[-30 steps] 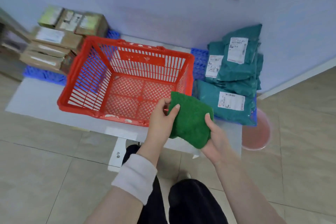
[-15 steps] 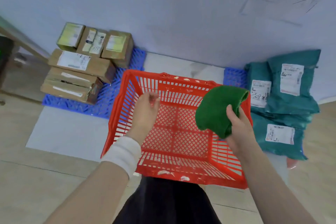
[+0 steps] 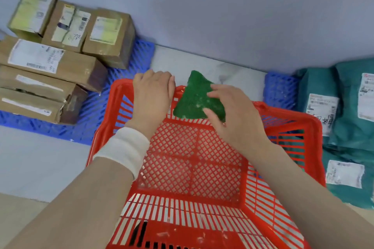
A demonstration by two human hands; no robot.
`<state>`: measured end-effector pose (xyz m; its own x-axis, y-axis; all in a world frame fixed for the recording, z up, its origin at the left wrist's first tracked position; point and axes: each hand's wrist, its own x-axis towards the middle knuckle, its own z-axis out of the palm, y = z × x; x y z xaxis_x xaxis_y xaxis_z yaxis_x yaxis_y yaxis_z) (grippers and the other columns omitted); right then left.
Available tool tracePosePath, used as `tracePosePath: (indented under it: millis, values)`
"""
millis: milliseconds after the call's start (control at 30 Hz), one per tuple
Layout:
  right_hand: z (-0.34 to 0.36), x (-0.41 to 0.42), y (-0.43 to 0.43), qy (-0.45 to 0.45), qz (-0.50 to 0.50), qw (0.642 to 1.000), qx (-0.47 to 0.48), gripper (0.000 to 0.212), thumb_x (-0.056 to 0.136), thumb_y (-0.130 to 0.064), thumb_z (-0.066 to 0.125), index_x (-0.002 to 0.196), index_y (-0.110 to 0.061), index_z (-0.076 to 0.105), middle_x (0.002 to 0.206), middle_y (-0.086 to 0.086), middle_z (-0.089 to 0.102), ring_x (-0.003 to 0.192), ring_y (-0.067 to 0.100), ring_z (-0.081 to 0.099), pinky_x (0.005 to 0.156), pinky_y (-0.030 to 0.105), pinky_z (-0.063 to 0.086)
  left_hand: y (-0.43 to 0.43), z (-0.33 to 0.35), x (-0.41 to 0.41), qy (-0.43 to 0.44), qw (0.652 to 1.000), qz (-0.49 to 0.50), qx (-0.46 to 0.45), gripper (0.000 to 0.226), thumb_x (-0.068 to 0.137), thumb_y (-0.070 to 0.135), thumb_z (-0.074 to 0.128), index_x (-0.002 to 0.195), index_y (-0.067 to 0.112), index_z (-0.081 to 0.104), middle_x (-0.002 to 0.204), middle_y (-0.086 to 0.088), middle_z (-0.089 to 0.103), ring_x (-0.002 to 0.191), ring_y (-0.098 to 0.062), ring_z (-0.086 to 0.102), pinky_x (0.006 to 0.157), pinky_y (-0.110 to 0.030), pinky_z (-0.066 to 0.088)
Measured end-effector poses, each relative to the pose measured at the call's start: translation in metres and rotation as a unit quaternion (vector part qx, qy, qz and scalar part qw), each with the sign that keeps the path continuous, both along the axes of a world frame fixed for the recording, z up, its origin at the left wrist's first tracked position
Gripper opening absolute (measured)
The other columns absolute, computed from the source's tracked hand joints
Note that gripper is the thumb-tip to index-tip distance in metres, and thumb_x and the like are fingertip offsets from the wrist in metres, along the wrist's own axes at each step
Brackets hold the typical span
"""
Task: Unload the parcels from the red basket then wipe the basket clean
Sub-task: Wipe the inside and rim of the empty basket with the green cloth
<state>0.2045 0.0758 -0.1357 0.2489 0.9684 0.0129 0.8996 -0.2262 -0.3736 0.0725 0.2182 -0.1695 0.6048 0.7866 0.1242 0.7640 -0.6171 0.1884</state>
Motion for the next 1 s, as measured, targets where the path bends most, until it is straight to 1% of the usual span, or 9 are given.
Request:
tracePosePath:
  millis: [133, 267, 433, 533, 600, 667, 767, 867, 1000]
  values:
    - [-0.017, -0.003, 0.035, -0.096, 0.024, 0.994, -0.037, 0.053, 0.087, -0.039, 0.035, 0.121, -0.005, 0.059, 0.105, 0.01, 0.07, 0.09, 0.027, 0.067, 0.079, 0.039, 0.052, 0.0, -0.007, -0.001, -0.039, 0.999, 0.003, 0.014, 0.036, 0.092, 0.026, 0.032, 0.072, 0.014, 0.06, 0.068, -0.007, 0.064, 0.072, -0.029, 0.058, 0.07, -0.035, 0.022]
    - [-0.024, 0.001, 0.048, -0.123, 0.01, 0.992, -0.019, 0.042, 0.094, -0.031, 0.031, 0.089, -0.008, 0.066, 0.074, 0.005, 0.067, 0.06, 0.028, 0.062, 0.053, 0.027, 0.037, -0.001, -0.007, -0.003, -0.055, 0.998, -0.004, 0.015, 0.039, 0.093, 0.027, 0.03, 0.073, 0.013, 0.06, 0.069, -0.006, 0.064, 0.073, -0.029, 0.056, 0.072, -0.035, 0.021]
    - [-0.016, 0.014, 0.073, -0.057, -0.019, 0.98, -0.188, 0.04, 0.102, -0.028, 0.023, 0.11, -0.01, 0.057, 0.093, 0.011, 0.057, 0.096, 0.033, 0.057, 0.068, 0.031, 0.03, 0.001, -0.008, -0.002, -0.057, 0.998, -0.006, 0.017, 0.041, 0.094, 0.027, 0.027, 0.073, 0.012, 0.06, 0.068, -0.008, 0.062, 0.073, -0.029, 0.055, 0.073, -0.035, 0.021]
    - [-0.016, 0.024, 0.084, 0.041, -0.051, 0.969, -0.239, 0.037, 0.101, -0.03, 0.029, 0.108, -0.012, 0.06, 0.093, 0.009, 0.055, 0.096, 0.029, 0.056, 0.072, 0.029, 0.033, 0.0, -0.008, -0.003, -0.059, 0.998, -0.007, 0.027, 0.04, 0.094, 0.026, 0.028, 0.072, 0.012, 0.059, 0.066, -0.006, 0.06, 0.071, -0.028, 0.054, 0.073, -0.034, 0.021]
    - [-0.02, 0.025, 0.084, 0.075, -0.07, 0.973, -0.209, 0.039, 0.1, -0.036, 0.029, 0.11, -0.015, 0.059, 0.103, 0.007, 0.06, 0.099, 0.026, 0.056, 0.074, 0.029, 0.034, -0.001, -0.007, -0.003, -0.062, 0.998, -0.003, 0.021, 0.042, 0.094, 0.027, 0.025, 0.074, 0.013, 0.059, 0.068, -0.004, 0.06, 0.072, -0.027, 0.053, 0.074, -0.033, 0.021]
    - [-0.017, 0.025, 0.071, 0.136, -0.078, 0.983, -0.1, 0.039, 0.098, -0.04, 0.031, 0.119, -0.019, 0.055, 0.115, 0.001, 0.059, 0.099, 0.014, 0.052, 0.081, 0.03, 0.038, -0.002, -0.006, -0.003, -0.066, 0.998, 0.002, 0.012, 0.044, 0.094, 0.028, 0.022, 0.075, 0.014, 0.059, 0.07, -0.004, 0.061, 0.074, -0.027, 0.052, 0.075, -0.033, 0.021]
    - [-0.007, 0.026, 0.044, 0.129, 0.023, 0.991, -0.015, 0.056, 0.085, -0.053, 0.033, 0.126, -0.02, 0.051, 0.122, -0.003, 0.055, 0.109, 0.009, 0.05, 0.093, 0.025, 0.037, -0.002, -0.007, -0.003, -0.073, 0.997, 0.005, 0.027, 0.041, 0.094, 0.027, 0.026, 0.073, 0.014, 0.058, 0.067, -0.004, 0.06, 0.071, -0.026, 0.052, 0.074, -0.033, 0.021]
    - [-0.017, 0.023, 0.039, 0.025, 0.084, 0.995, -0.054, 0.062, 0.082, -0.053, 0.04, 0.133, -0.018, 0.048, 0.124, 0.001, 0.058, 0.109, 0.02, 0.058, 0.085, 0.031, 0.045, -0.002, -0.009, -0.002, -0.075, 0.997, 0.004, 0.036, 0.039, 0.094, 0.026, 0.027, 0.072, 0.014, 0.058, 0.066, -0.004, 0.059, 0.07, -0.026, 0.052, 0.072, -0.033, 0.021]
    - [-0.031, 0.013, 0.041, -0.044, 0.11, 0.992, 0.051, 0.047, 0.085, -0.036, 0.048, 0.119, -0.007, 0.062, 0.101, 0.008, 0.071, 0.079, 0.027, 0.068, 0.063, 0.033, 0.052, -0.001, -0.011, -0.003, -0.059, 0.997, 0.004, 0.044, 0.039, 0.094, 0.026, 0.027, 0.073, 0.013, 0.057, 0.066, -0.005, 0.059, 0.07, -0.027, 0.051, 0.072, -0.033, 0.021]
